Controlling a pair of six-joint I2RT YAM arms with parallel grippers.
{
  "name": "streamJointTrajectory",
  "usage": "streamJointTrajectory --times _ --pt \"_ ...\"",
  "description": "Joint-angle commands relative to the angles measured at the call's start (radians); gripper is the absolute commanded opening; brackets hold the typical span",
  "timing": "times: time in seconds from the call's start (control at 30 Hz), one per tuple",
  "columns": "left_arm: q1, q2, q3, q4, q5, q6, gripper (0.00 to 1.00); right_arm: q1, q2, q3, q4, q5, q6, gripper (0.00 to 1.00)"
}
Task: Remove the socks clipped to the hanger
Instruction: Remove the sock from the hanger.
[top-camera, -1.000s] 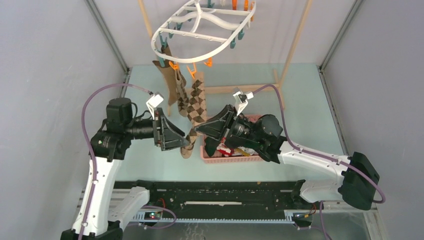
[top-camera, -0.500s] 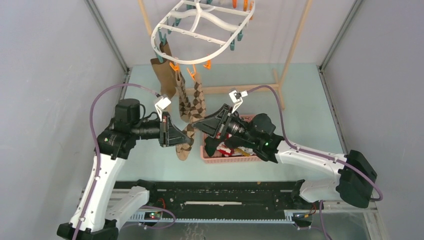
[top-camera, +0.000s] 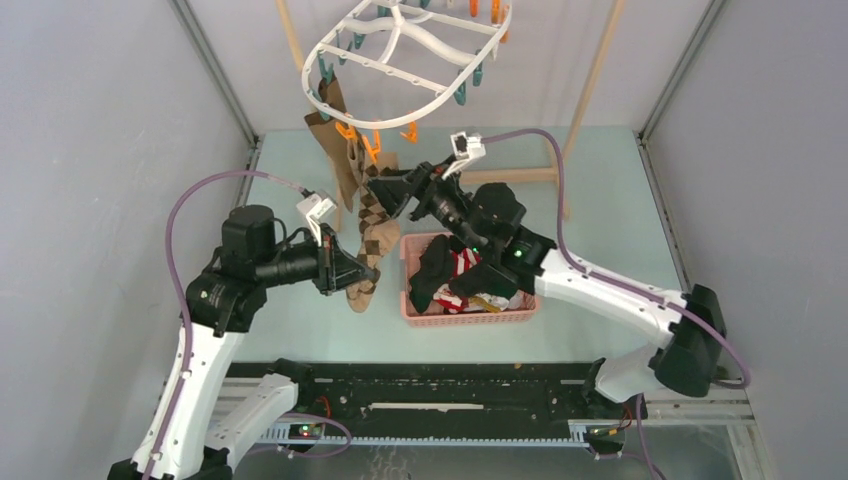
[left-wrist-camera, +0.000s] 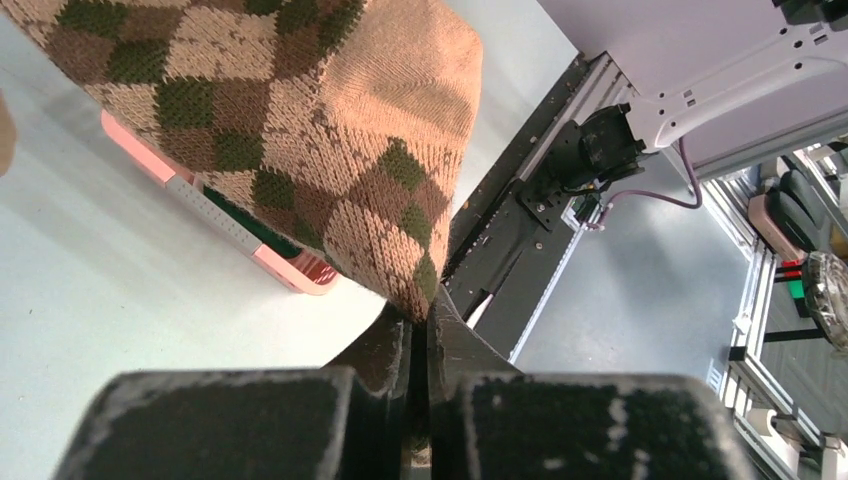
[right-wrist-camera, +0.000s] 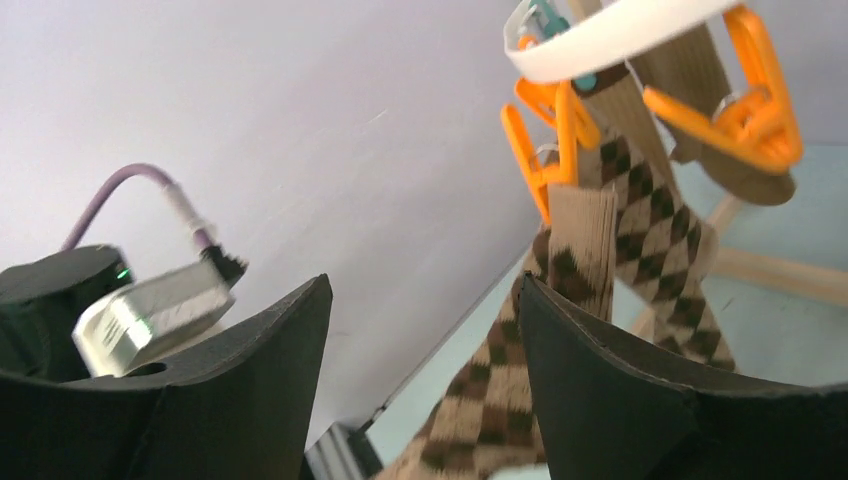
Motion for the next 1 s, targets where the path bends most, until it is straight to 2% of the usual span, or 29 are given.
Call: streamJointTrajectory --times 0.0,0.17,0.33,0.77,0.87,0.97 --pt "-0.012 -0.007 -0.002 0.000 -0.030 0.033 0.00 -0.027 0.097 0.138 -0.051 0.031 -0.131 0.77" --pt "-0.018 -0.020 0.005 -0.017 -0.040 0.046 0.00 -0.030 0.201 0.285 -0.111 0.063 -0.234 0.77" --pt "-0.023 -0.022 0.009 -0.021 -0.048 0.053 0.00 -0.023 0.252 0.332 -0.073 0.126 -0.313 0.76" --pt "-0.033 -0.020 0.029 -0.035 -0.053 0.053 0.00 -0.030 0.362 0.458 -0.052 0.181 -0.403 0.60" --pt "-0.034 -0.019 0.029 -0.036 -0.053 0.051 0.00 -0.032 0.371 0.467 -0.045 0.180 -0.403 0.53" --pt "-0.035 -0.019 0.028 -0.036 -0.057 0.051 0.00 -0.034 0.370 0.470 -0.035 0.172 -0.396 0.39"
